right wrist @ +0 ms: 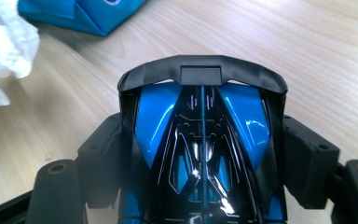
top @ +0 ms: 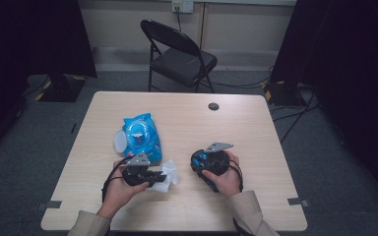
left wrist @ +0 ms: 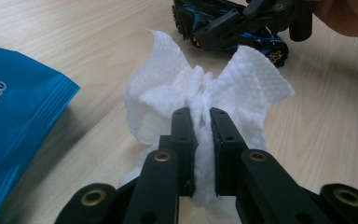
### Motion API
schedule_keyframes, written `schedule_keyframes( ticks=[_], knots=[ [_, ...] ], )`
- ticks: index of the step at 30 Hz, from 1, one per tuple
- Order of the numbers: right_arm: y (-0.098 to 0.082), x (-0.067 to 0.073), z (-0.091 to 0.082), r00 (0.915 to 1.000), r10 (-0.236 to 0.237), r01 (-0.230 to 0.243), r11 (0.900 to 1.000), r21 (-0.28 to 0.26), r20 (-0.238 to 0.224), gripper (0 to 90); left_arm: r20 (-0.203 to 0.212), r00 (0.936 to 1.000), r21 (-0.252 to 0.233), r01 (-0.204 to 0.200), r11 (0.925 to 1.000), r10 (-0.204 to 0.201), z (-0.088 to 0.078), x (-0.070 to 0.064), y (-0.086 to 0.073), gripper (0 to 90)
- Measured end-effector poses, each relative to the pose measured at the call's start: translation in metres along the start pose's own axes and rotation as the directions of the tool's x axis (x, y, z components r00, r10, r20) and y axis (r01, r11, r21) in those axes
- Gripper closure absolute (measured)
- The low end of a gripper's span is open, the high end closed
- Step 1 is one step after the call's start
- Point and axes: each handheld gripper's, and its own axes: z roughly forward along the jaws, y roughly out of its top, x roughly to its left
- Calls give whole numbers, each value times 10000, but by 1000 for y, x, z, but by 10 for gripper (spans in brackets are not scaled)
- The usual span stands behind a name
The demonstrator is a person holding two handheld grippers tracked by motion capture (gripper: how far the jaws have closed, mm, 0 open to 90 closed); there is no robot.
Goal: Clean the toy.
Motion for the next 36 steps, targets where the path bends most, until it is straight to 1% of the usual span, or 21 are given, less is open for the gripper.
schedule_keyframes(
  ticks=[7,9,10,11,12,15,20,22,25,29,30,35,36],
  knots=[
    [1,-2,-14,9997,172,-179,9988,-465,-145,257,-69,9999,-265,118,9996,-120,-2,1,7,819],
    [1,-1,-17,9998,130,-138,9980,-609,-134,257,-83,9998,-308,153,9994,-155,-2,0,10,819],
    [1,-1,-19,9997,107,-120,9979,-629,-219,257,-74,9999,-370,130,9992,-133,-1,0,12,819],
    [1,-1,-20,9997,125,-138,9974,-706,-190,257,-15,9999,-401,116,9991,-117,0,0,14,819],
    [0,-1,-21,9996,147,-162,9973,-712,-224,257,-48,9999,-439,121,9990,-123,0,-1,16,819],
    [-2,-3,-25,9991,286,-313,9949,-958,-300,257,-36,9999,-572,105,9983,-107,2,-2,23,819],
    [-4,-4,-35,9982,452,-503,9887,-1410,-395,257,-117,9997,-730,192,9971,-201,5,0,37,821],
    [-4,-4,-38,9981,470,-527,9866,-1541,-403,257,-81,9997,-809,237,9964,-244,6,-1,43,822],
    [-4,-5,-41,9968,585,-671,9824,-1743,-536,257,-44,9998,-880,189,9959,-194,8,-2,50,822],
    [-3,-4,-44,9967,541,-644,9809,-1837,-606,257,-46,9999,-825,145,9965,-149,12,-3,57,822],
    [-3,-4,-44,9961,580,-696,9791,-1913,-659,257,-44,9999,-850,153,9963,-157,13,-2,58,822],
    [-2,-2,-48,9959,490,-634,9774,-2017,-759,257,-34,9993,-958,364,9947,-369,17,-1,65,825],
    [-2,-2,-49,9959,475,-627,9761,-2079,-775,257,-15,9994,-955,348,9948,-351,18,0,67,825]
  ],
)
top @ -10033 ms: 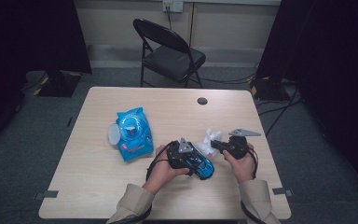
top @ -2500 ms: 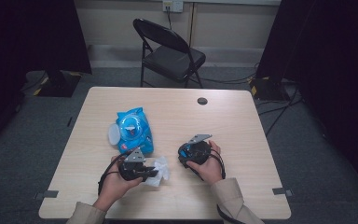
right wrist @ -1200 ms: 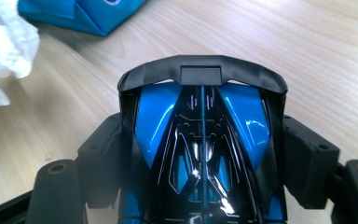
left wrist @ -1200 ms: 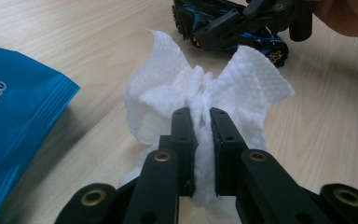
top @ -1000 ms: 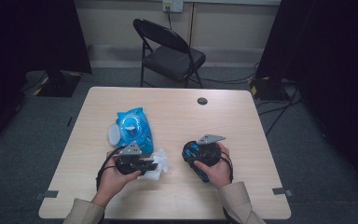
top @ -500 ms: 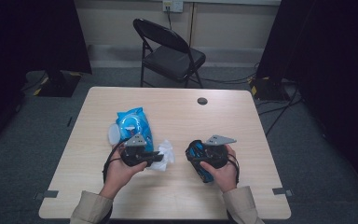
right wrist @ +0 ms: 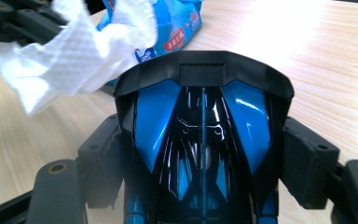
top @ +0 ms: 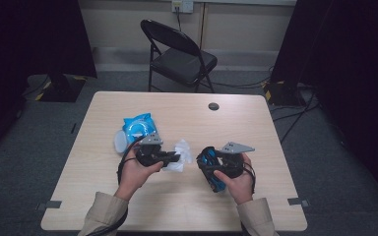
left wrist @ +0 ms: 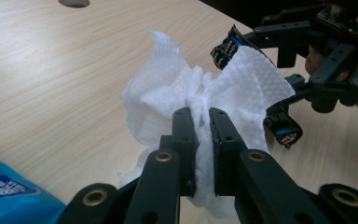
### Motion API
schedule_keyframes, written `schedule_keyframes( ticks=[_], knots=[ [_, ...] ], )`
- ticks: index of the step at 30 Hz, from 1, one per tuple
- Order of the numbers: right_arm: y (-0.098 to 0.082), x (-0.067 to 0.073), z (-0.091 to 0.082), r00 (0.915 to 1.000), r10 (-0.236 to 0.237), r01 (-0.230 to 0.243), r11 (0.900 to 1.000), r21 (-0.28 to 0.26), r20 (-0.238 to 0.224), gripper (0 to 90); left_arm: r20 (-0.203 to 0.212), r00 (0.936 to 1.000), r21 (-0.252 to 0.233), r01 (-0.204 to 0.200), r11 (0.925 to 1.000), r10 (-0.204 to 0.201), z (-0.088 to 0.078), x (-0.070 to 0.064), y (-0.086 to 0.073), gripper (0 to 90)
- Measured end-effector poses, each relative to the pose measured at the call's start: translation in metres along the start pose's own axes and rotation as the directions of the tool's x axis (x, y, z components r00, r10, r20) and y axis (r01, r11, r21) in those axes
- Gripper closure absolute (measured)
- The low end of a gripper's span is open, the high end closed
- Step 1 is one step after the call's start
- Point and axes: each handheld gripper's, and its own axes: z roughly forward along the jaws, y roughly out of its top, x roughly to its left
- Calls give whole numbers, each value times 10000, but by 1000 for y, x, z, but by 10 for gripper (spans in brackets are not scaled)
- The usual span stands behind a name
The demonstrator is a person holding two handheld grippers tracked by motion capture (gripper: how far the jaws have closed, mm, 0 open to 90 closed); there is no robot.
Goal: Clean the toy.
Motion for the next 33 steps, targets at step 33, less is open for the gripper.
schedule_keyframes(
  ticks=[33],
  knots=[
    [13,21,-6,9972,-517,494,9979,-414,-539,257,595,9971,-69,483,9988,-478,35,-14,42,845]
  ],
)
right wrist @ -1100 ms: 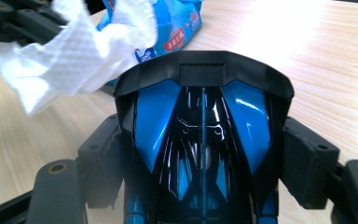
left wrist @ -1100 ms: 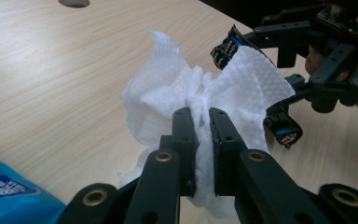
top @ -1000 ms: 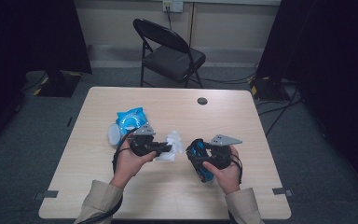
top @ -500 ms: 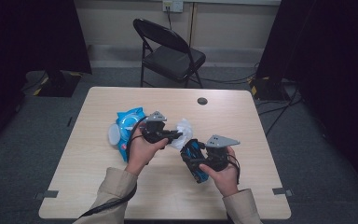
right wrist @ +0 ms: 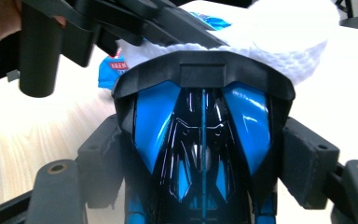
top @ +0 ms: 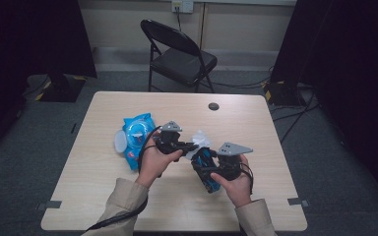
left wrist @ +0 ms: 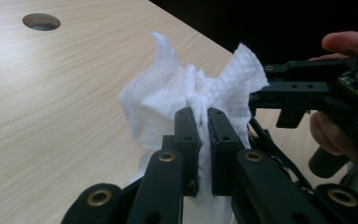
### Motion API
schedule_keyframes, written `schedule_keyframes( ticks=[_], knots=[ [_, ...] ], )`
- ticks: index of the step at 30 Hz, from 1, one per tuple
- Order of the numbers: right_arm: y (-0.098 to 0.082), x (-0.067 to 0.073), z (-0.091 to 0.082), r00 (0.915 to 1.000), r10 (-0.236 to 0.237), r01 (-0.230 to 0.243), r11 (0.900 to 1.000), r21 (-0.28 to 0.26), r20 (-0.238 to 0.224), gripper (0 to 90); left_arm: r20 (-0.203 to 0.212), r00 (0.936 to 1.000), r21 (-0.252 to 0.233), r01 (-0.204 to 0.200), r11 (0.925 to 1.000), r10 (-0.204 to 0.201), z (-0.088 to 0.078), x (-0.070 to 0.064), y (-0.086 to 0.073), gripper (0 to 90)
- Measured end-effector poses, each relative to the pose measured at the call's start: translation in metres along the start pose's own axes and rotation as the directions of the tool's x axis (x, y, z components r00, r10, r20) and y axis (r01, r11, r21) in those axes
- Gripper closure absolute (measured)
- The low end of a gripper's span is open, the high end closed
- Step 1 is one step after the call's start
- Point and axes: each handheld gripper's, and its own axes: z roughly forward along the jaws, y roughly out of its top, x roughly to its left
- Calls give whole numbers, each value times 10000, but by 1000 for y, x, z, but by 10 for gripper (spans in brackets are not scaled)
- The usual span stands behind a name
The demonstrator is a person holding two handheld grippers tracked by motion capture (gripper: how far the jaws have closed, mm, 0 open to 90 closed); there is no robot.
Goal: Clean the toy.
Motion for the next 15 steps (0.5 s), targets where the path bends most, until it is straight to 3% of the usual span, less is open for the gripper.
schedule_keyframes(
  ticks=[15],
  knots=[
    [-3,-9,-2,9990,236,-236,9997,0,371,257,259,9995,282,-168,9995,161,-11,-7,-5,846]
  ],
)
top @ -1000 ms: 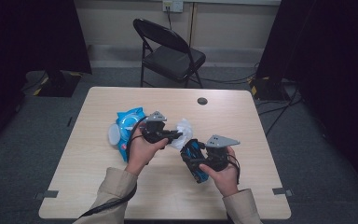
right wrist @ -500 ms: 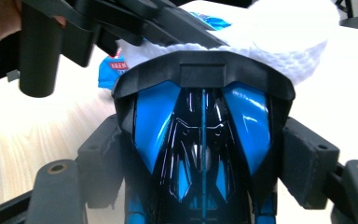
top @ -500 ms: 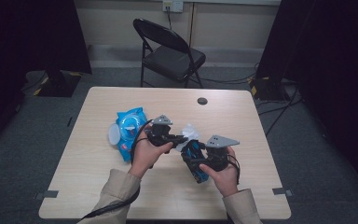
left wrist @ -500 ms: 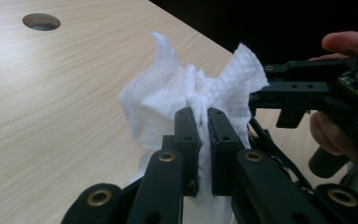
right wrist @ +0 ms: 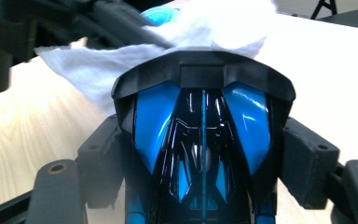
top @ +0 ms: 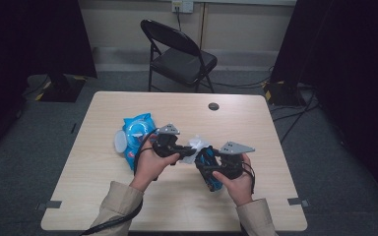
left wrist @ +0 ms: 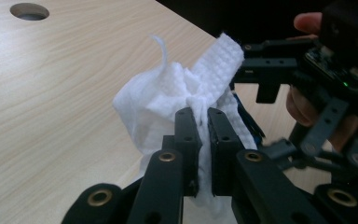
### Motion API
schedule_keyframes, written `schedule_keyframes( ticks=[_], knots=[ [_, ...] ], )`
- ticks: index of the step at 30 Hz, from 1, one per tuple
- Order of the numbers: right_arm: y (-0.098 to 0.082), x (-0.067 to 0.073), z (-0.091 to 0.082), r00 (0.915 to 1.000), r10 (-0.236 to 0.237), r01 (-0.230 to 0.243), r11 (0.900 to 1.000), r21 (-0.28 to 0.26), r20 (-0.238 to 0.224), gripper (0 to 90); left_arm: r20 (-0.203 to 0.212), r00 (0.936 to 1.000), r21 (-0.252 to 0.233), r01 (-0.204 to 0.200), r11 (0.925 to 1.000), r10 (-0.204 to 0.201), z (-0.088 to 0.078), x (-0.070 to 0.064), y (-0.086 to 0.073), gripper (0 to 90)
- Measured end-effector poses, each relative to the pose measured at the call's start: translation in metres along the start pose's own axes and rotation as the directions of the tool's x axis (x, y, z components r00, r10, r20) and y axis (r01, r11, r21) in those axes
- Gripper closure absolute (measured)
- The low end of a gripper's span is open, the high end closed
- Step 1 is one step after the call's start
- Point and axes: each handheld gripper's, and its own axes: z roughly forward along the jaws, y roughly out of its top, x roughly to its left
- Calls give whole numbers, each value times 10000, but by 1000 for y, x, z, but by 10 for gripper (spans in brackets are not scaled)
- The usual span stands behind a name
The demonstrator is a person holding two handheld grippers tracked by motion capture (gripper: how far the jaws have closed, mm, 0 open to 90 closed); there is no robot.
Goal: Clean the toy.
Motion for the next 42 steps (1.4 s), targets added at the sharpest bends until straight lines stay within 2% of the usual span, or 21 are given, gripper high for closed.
schedule_keyframes(
  ticks=[7,20,27,32,34,39,42],
  knots=[
    [0,-4,-2,9999,44,-44,10000,-18,154,257,178,9997,128,-160,9998,158,0,-6,-3,846],
    [-1,-4,3,9998,-11,7,9998,179,217,257,468,9989,312,-96,9995,81,-4,-10,-16,848],
    [-1,-4,3,9997,42,-45,9999,112,256,257,599,9982,466,-94,9989,66,-10,-10,-22,849],
    [0,-6,1,9997,81,-81,10000,22,249,257,429,9991,261,2,9997,-14,-18,-7,-23,849],
    [0,-5,0,9997,67,-67,10000,30,218,257,366,9993,31,61,10000,-62,-23,-5,-21,849],
    [0,-3,1,9998,2,-3,10000,42,176,257,178,9991,-468,394,9981,-386,-33,2,-7,848],
    [1,0,1,9999,-75,75,10000,31,75,257,38,9991,-581,414,9975,-413,-33,6,4,848]
  ],
)
